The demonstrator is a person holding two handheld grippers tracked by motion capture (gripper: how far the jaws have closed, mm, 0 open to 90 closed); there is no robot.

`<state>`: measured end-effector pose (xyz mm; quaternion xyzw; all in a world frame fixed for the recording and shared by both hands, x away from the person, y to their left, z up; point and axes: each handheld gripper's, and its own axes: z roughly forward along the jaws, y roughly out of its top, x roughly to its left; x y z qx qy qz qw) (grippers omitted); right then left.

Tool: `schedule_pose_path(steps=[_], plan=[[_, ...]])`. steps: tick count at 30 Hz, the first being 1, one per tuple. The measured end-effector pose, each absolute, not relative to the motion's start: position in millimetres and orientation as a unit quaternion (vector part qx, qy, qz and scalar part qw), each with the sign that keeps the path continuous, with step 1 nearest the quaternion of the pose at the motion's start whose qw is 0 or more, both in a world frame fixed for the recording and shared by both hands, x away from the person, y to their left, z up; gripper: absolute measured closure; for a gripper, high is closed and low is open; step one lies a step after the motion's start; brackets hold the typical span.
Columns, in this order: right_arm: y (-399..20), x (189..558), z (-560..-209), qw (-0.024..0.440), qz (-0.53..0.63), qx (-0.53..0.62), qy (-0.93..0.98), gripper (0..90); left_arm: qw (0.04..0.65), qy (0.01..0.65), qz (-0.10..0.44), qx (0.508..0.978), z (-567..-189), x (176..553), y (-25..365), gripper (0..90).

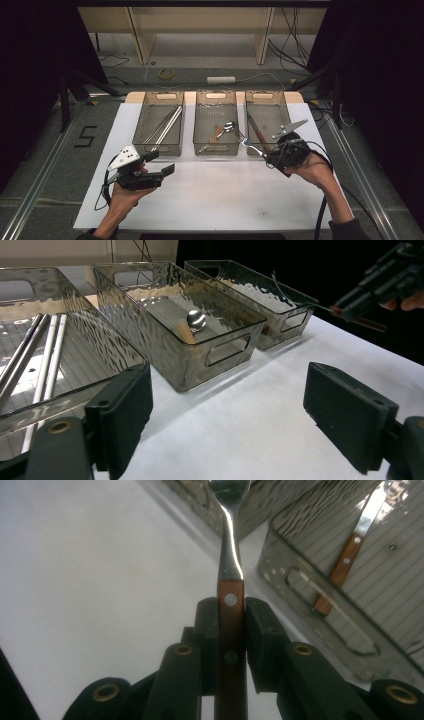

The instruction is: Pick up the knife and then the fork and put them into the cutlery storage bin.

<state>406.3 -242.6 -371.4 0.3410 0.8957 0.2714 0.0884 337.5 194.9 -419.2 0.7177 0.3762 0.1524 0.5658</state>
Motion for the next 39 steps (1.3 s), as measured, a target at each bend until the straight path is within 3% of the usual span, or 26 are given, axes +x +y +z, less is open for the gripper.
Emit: schedule_pose_path(steps=[21,39], plan=[[-229.1,471.1,-351.2,0.097,0.287,0.382,0.873,77.5,0.568,0.375,0.153,0.717,-419.2,337.5,194.8,19.1],[-238.4,515.7,-356.9,0.097,0.294,0.456,0.834,77.5,0.568,0.374,0.153,0.717,-419.1,337.3,194.7,19.1]])
